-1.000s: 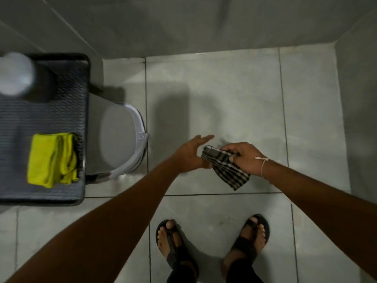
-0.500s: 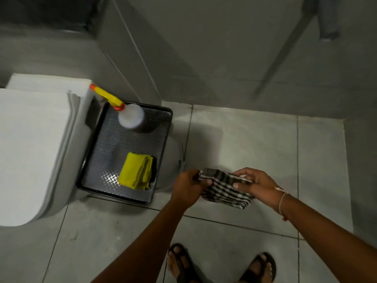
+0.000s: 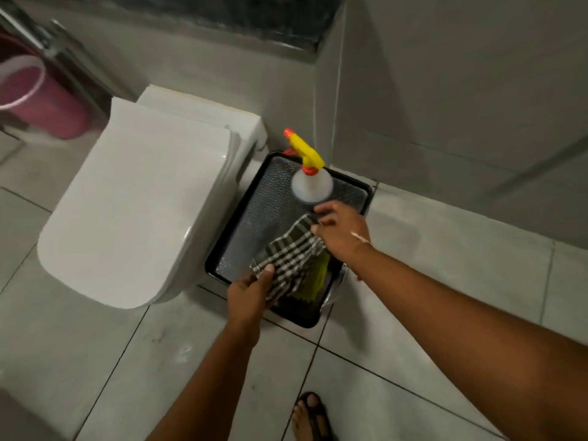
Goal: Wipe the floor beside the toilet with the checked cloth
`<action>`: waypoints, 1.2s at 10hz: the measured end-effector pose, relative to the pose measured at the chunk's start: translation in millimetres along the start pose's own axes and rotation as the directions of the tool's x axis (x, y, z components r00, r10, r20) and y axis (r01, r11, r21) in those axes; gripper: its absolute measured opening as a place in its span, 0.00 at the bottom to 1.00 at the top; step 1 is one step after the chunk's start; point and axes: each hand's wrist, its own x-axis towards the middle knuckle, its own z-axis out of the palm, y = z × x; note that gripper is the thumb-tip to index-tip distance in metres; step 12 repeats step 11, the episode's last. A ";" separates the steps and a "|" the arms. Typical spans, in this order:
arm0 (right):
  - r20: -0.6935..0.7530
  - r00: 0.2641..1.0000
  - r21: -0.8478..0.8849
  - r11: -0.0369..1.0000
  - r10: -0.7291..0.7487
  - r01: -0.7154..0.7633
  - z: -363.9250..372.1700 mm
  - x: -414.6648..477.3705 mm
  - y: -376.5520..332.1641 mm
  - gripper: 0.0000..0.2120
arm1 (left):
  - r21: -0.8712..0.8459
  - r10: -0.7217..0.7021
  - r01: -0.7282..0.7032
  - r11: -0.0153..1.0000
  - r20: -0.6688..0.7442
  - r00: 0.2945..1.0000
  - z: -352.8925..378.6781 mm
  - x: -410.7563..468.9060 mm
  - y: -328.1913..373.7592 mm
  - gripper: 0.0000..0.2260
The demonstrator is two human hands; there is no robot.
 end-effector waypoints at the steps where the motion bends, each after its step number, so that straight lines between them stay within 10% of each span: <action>1: 0.026 0.999 -0.089 0.996 -0.026 0.028 45.4 29.3 -25.0 0.14 | 0.006 -0.057 0.057 0.998 -0.078 0.995 -22.7 24.4 1.4 0.04; 8: 0.077 0.997 -0.054 0.998 -0.029 0.033 93.7 62.2 -10.6 0.20 | 0.064 -0.158 0.175 0.982 -0.211 0.965 -48.9 86.7 -0.4 0.11; 11: -0.201 0.976 0.351 0.925 -0.080 0.148 -37.7 -92.7 -52.3 0.11 | 0.769 0.340 0.042 0.638 -0.329 0.881 -22.7 7.4 42.3 0.19; 12: -0.201 0.976 0.351 0.925 -0.080 0.148 -37.7 -92.7 -52.3 0.11 | 0.769 0.340 0.042 0.638 -0.329 0.881 -22.7 7.4 42.3 0.19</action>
